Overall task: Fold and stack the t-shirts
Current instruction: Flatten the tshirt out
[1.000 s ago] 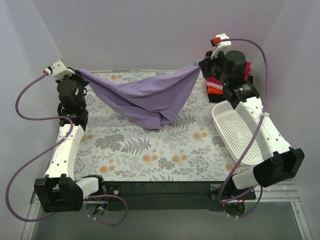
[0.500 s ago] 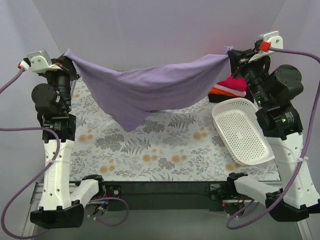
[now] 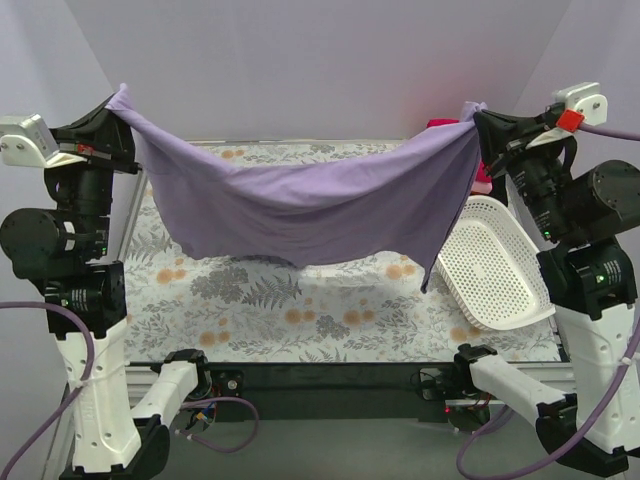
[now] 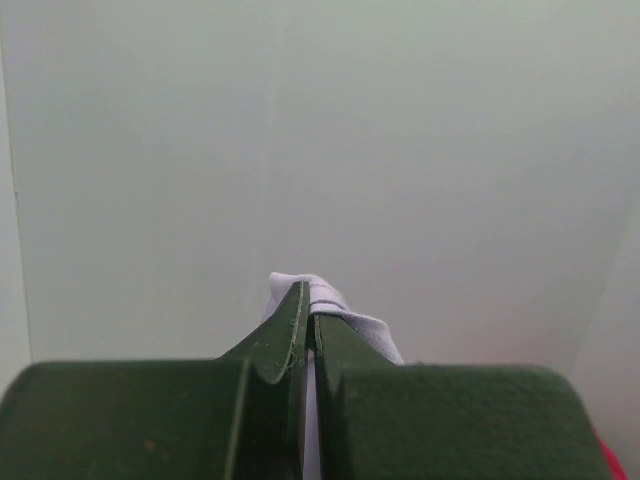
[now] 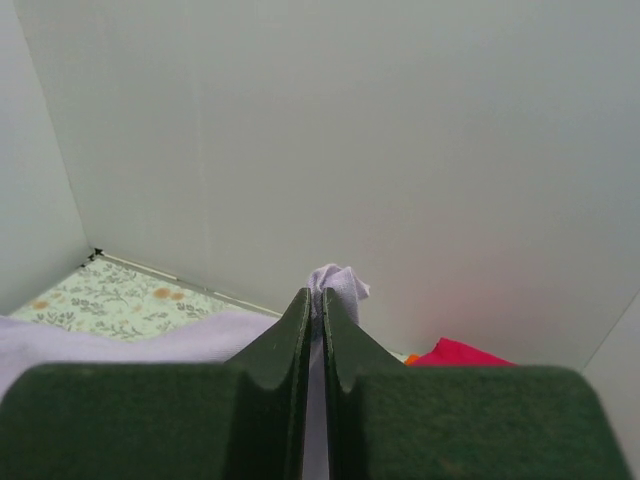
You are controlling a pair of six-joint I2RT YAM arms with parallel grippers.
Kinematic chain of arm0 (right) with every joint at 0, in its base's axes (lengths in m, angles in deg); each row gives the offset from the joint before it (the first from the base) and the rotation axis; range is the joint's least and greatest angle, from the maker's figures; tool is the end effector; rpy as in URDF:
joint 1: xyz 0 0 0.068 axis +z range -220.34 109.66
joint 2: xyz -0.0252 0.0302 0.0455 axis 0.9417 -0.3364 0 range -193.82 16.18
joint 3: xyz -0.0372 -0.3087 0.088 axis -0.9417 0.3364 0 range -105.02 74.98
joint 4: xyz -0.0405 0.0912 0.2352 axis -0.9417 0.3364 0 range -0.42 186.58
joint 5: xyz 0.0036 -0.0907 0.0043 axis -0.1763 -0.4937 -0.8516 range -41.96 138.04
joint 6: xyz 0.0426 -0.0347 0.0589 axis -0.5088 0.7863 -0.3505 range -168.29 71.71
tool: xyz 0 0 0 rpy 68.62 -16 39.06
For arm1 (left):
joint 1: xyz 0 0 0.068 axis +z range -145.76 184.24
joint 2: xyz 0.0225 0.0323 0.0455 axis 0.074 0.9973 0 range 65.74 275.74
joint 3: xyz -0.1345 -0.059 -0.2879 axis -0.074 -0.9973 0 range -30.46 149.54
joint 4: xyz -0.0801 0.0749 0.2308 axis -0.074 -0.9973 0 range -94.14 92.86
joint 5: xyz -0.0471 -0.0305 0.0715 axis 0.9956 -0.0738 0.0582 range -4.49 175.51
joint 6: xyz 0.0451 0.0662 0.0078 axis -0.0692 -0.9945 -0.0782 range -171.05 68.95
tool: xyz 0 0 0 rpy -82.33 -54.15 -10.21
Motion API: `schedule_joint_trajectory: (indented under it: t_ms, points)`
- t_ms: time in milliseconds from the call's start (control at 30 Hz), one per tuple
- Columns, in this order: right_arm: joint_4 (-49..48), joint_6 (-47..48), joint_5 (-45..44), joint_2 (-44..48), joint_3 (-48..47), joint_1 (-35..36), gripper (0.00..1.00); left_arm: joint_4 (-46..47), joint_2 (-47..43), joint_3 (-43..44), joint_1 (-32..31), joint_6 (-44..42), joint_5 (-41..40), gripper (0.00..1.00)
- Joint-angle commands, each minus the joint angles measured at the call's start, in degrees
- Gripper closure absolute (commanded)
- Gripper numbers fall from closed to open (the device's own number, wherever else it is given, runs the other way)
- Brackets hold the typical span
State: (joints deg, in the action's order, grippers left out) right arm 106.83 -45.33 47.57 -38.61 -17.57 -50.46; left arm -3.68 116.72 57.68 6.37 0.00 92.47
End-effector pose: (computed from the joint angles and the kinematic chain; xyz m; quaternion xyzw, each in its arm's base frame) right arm 0.1171 0.0417 0.6153 -0.1095 0.5592 0.1186 0.8131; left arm 0.0985 -0.0048 0.6237 -0.1741 0.4658 -0.3864 0.7768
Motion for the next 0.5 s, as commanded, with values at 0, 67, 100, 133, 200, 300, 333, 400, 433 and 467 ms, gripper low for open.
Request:
schedule_joint_trajectory:
  t_ms: [0, 67, 100, 133, 200, 300, 333, 400, 433, 467]
  points:
    - [-2.1, -1.0, 3.1, 2.4, -1.8, -0.4, 0.99, -3.0, -0.3, 2.1, 0.3, 1.6, 4.5, 1.0]
    - [-2.1, -1.4, 4.8, 3.6, -1.2, -0.3, 0.99, -3.4, -1.2, 2.5, 0.3, 2.4, 5.4, 1.0]
    - [-2.1, -1.6, 5.1, 4.2, -1.0, -0.3, 0.99, -3.6, -1.6, 3.0, 0.3, 2.7, 6.3, 1.0]
    - [-1.9, -1.5, 5.4, 4.4, -1.0, -0.3, 0.99, -3.8, -1.9, 3.4, 0.3, 3.1, 6.7, 1.0]
    - [-1.3, -1.6, 6.3, 5.3, -1.4, -0.3, 0.99, -4.1, -2.9, 4.1, 0.3, 3.5, 8.1, 1.0]
    - [-0.9, -1.6, 7.6, 6.3, -2.5, -0.3, 0.99, -4.2, -3.8, 6.9, 0.3, 4.7, 9.4, 1.0]
    - [-0.9, -1.6, 7.8, 6.4, -3.2, -0.4, 0.99, -4.3, -3.7, 7.8, 0.3, 4.8, 10.0, 1.0]
    - [-0.9, -1.6, 8.6, 6.4, -4.8, -0.3, 0.99, -4.9, -2.8, 11.3, 0.3, 4.9, 10.2, 1.0]
    - [-0.8, -1.6, 8.8, 6.3, -5.4, -0.3, 0.99, -4.9, -2.6, 12.2, 0.3, 5.0, 10.4, 1.0]
    - [-0.8, -1.5, 9.3, 6.1, -6.2, -0.3, 0.99, -4.9, -2.0, 14.0, 0.3, 5.0, 10.4, 1.0]
